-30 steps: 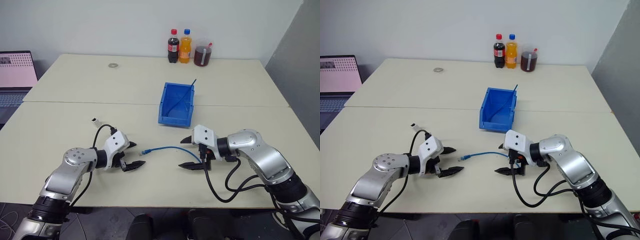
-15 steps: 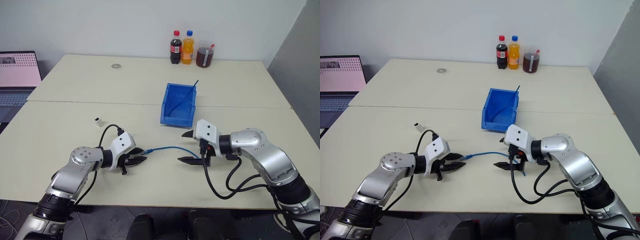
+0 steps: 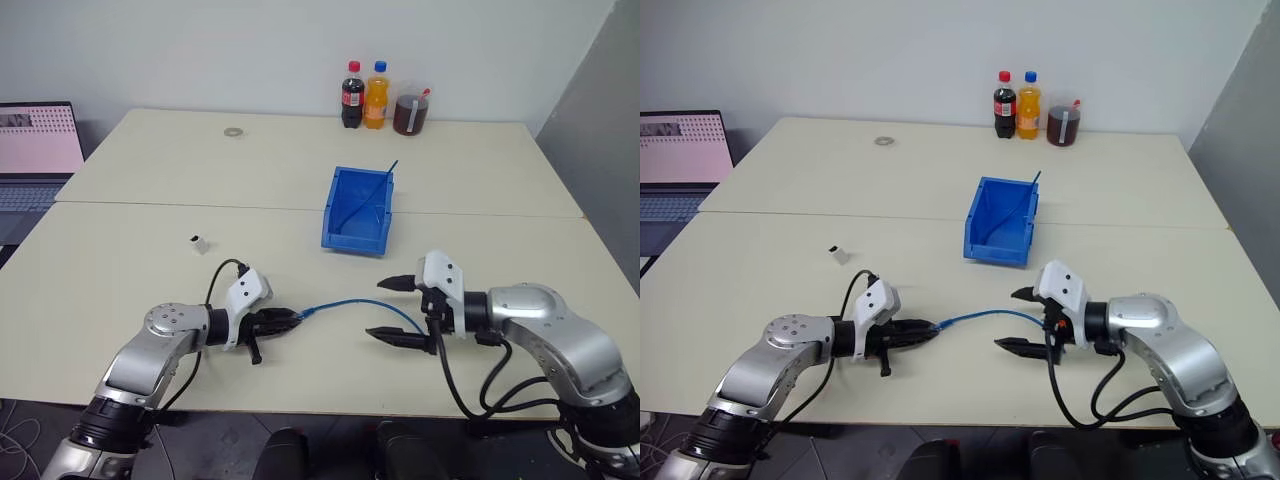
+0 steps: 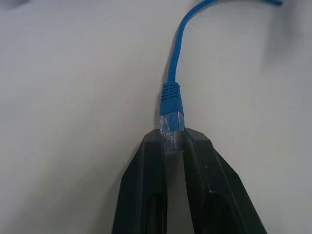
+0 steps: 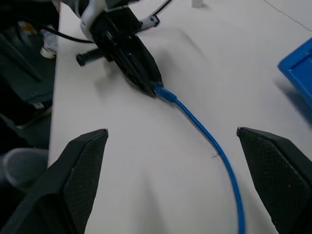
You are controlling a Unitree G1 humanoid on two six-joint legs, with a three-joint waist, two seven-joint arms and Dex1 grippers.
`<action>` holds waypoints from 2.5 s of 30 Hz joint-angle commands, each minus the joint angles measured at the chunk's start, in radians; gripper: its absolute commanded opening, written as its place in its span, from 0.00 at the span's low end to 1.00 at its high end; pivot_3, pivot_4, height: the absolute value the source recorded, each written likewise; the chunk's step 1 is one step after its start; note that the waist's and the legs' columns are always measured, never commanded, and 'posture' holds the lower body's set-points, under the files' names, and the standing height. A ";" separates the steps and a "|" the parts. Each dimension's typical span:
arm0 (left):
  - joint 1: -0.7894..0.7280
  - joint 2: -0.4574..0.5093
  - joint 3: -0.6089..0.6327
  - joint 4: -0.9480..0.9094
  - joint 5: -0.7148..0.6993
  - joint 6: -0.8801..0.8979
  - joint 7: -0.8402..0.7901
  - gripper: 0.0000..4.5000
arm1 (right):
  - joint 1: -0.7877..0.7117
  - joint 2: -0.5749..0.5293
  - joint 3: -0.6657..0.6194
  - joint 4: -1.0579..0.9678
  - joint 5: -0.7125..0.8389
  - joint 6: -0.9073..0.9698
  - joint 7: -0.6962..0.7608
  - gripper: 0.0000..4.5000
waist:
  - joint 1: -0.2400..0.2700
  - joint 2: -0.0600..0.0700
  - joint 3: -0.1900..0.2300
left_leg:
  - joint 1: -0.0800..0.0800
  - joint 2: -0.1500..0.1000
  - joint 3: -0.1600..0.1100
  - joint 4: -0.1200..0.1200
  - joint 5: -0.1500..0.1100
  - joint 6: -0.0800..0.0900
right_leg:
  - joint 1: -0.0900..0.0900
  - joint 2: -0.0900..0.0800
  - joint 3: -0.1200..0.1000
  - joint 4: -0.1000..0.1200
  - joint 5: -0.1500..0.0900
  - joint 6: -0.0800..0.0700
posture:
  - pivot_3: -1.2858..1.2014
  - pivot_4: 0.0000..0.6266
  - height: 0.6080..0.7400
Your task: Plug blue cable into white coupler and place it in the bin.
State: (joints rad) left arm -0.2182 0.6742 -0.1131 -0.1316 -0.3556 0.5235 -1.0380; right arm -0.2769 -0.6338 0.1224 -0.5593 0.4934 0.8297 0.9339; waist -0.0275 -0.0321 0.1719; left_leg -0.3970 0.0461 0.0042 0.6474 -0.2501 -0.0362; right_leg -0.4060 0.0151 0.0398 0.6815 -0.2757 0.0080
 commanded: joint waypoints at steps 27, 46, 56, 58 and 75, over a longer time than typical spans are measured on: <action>-0.175 -0.073 0.184 -0.181 -0.504 0.408 0.102 0.05 | 0.001 0.422 -0.188 0.056 0.472 0.151 -0.446 1.00 | -0.005 -0.001 0.000 | 0.000 -0.001 -0.001 0.000 0.000 0.000 | 0.000 0.002 0.001 0.000 0.000 0.000 | 0.52 0.24 1.00; -0.173 -0.050 0.167 -0.204 -0.506 0.381 0.090 0.05 | -0.064 0.383 -0.146 0.131 0.527 0.156 -0.446 0.90 | -0.005 -0.001 0.001 | 0.000 -0.001 -0.001 -0.001 0.000 0.000 | -0.001 0.002 0.001 0.000 0.000 0.000 | 0.52 0.24 1.00; -0.164 -0.044 0.160 -0.210 -0.496 0.374 0.075 0.05 | -0.072 0.385 -0.152 0.141 0.553 0.158 -0.446 0.41 | -0.005 -0.001 0.001 | 0.000 -0.001 -0.001 -0.001 0.000 0.000 | -0.001 0.002 0.001 -0.001 0.000 0.000 | 0.52 0.24 1.00; -0.158 -0.041 0.158 -0.209 -0.493 0.369 0.071 0.05 | -0.071 0.386 -0.153 0.141 0.562 0.160 -0.448 0.29 | -0.005 -0.001 0.001 | 0.000 -0.001 -0.001 -0.001 0.000 0.000 | -0.001 0.002 0.001 -0.001 0.000 0.000 | 0.52 0.24 1.00; -0.143 -0.042 0.133 -0.182 -0.451 0.324 0.068 0.05 | -0.070 0.357 -0.140 0.139 0.594 0.162 -0.442 0.03 | -0.005 0.000 0.001 | 0.000 -0.001 -0.001 -0.001 0.000 0.000 | -0.001 0.002 0.001 -0.001 0.000 0.000 | 0.52 0.24 1.00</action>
State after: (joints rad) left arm -0.3636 0.6260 0.0285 -0.3086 -0.8275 0.8664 -0.9715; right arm -0.3302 -0.2717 -0.0168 -0.3901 1.0630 0.9973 0.4784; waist -0.0324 -0.0325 0.1726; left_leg -0.3974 0.0454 0.0034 0.6465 -0.2501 -0.0363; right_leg -0.4071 0.0168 0.0410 0.6806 -0.2757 0.0080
